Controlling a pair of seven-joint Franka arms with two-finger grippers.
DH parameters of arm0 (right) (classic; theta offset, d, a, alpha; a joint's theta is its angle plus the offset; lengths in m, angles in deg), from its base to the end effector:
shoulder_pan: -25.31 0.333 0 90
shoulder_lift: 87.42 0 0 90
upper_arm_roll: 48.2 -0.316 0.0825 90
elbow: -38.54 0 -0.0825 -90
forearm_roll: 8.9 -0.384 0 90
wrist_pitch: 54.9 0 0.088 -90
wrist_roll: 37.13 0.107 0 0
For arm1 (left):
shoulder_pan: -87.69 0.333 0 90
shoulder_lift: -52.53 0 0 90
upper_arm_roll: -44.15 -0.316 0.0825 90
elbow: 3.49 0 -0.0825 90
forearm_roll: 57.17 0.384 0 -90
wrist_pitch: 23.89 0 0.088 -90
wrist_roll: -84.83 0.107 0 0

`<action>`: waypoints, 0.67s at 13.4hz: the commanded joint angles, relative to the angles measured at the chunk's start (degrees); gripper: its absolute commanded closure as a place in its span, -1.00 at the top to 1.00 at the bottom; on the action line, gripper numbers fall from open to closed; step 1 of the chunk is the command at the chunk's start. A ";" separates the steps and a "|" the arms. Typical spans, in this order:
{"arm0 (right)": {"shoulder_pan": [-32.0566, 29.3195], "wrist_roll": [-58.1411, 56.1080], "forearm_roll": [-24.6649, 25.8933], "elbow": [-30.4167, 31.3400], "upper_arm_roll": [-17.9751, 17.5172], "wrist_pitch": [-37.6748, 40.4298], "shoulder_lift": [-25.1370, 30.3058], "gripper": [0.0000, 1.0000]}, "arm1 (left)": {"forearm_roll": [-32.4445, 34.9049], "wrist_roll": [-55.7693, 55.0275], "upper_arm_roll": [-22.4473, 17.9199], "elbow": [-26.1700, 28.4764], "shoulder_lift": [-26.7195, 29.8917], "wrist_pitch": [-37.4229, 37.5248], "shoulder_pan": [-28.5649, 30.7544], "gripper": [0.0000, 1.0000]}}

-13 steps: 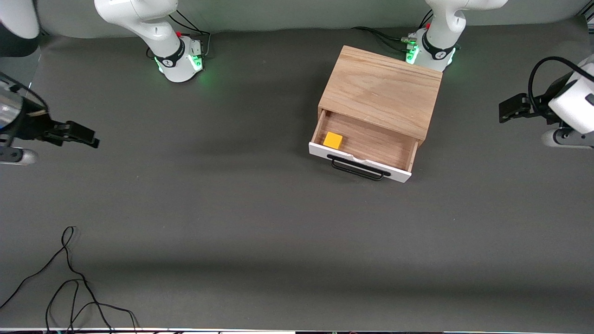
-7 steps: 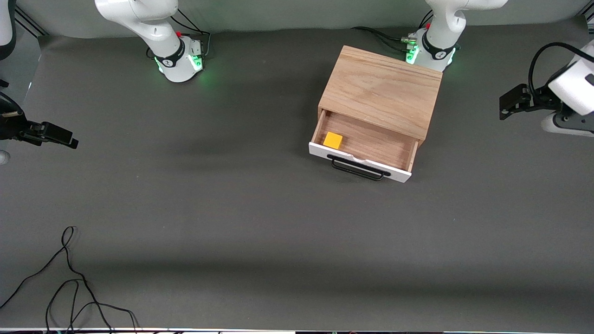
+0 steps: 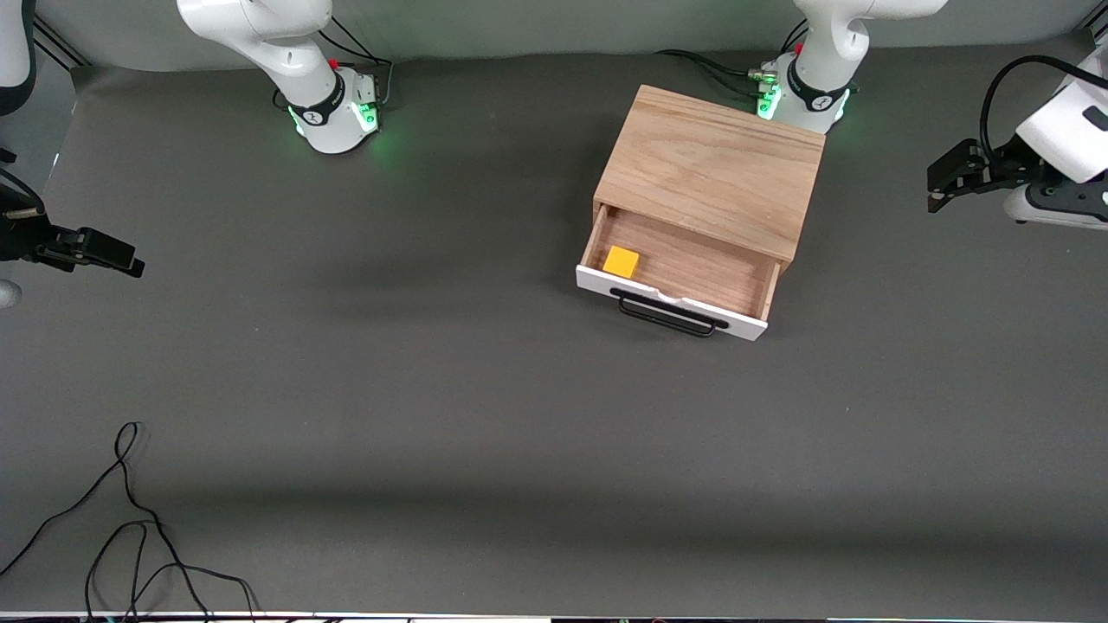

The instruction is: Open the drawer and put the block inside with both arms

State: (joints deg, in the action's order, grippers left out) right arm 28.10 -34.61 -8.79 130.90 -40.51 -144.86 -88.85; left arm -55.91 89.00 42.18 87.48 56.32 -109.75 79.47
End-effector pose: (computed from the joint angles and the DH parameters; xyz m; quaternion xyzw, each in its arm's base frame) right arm 0.5576 -0.0471 0.5913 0.9973 -0.0647 -0.0334 0.0019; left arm 0.5236 -0.0542 0.6461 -0.9958 0.0902 0.0114 0.0100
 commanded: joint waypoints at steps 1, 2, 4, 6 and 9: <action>-0.33 -1.03 1.20 0.37 -0.48 0.31 0.81 1.00 | 0.14 0.58 -1.19 1.58 1.48 -1.41 -1.36 1.00; -0.33 -1.03 1.20 0.45 -0.48 0.31 0.81 1.00 | 0.14 0.58 -1.19 1.49 1.40 -1.41 -1.36 1.00; -0.42 -1.03 1.20 0.37 -0.48 0.31 0.73 1.00 | 0.06 0.58 -1.10 1.49 1.22 -1.41 -1.36 1.00; -0.33 -1.03 1.20 0.37 -0.48 0.31 0.73 1.00 | 0.06 0.58 -1.10 1.40 1.22 -1.32 -1.27 1.00; -0.33 -1.03 1.20 0.28 -0.48 0.31 0.73 1.00 | 0.06 0.58 -1.01 1.14 0.87 -1.32 -1.36 1.00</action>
State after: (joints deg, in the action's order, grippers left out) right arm 28.10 -34.61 -8.73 130.89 -40.51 -144.85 -88.85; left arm -55.92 89.00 42.14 87.55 56.32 -110.04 79.33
